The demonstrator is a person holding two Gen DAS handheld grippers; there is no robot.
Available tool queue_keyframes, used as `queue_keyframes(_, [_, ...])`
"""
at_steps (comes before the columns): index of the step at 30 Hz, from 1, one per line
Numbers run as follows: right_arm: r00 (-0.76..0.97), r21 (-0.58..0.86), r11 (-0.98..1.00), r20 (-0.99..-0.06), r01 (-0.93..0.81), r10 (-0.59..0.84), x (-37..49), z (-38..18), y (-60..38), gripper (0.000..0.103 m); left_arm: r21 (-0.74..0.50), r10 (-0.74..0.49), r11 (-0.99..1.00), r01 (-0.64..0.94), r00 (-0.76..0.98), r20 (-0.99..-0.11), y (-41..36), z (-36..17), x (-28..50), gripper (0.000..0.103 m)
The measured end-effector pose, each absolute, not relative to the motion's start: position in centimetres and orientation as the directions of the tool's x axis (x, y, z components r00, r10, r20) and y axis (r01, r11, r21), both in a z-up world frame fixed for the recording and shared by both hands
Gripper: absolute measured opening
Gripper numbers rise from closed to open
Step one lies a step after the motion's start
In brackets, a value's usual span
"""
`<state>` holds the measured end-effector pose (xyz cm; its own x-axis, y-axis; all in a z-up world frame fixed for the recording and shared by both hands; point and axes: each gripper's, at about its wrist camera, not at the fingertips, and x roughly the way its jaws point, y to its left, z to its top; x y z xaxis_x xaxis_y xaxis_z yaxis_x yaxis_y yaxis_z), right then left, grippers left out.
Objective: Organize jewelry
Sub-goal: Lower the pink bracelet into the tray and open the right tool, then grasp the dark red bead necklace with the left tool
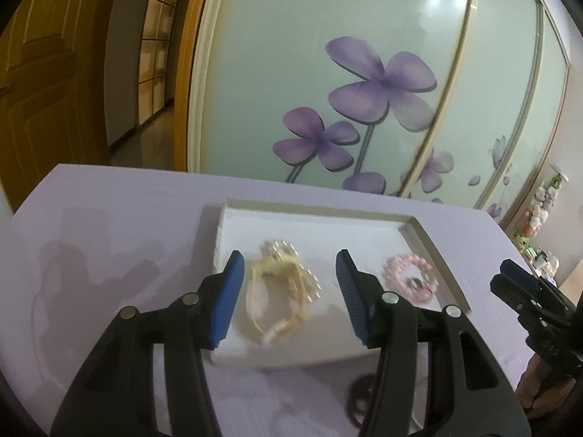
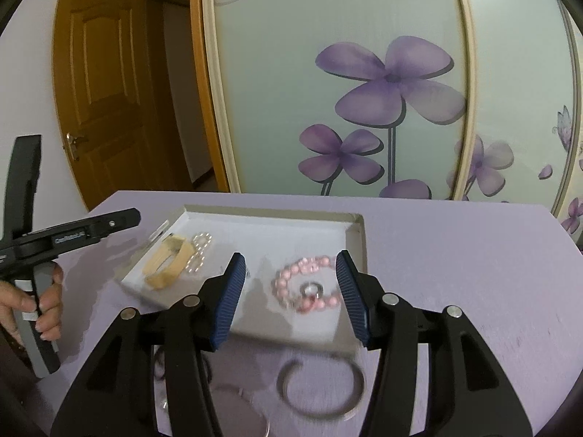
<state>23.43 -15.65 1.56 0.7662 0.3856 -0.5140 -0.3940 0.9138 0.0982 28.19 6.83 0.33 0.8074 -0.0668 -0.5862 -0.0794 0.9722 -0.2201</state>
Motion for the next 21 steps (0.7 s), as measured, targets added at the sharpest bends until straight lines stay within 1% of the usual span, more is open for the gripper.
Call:
queue_keyframes(5, [0.765,0.106,0.913,-0.513,-0.394,0.389,19.9,1.5,-16.8,0.054,-0.237,-0.123,0.971,-0.035,0.777,-0.617,4.8,-1.0,26.0,0.053])
queue_keyframes(12, [0.765,0.119,0.915,-0.513,-0.386,0.390,16.2,1.2,-17.9,0.055,-0.234,-0.183,0.972,0.024,0.700,-0.690,1.3,-4.4,24.1,0.053])
queue_keyframes(21, [0.742,0.153,0.909,-0.533,-0.387,0.406,14.6,0.0,-18.1,0.055,-0.192,-0.177,0.980,0.045,0.635,-0.752,-0.9,-6.8,24.5,0.053])
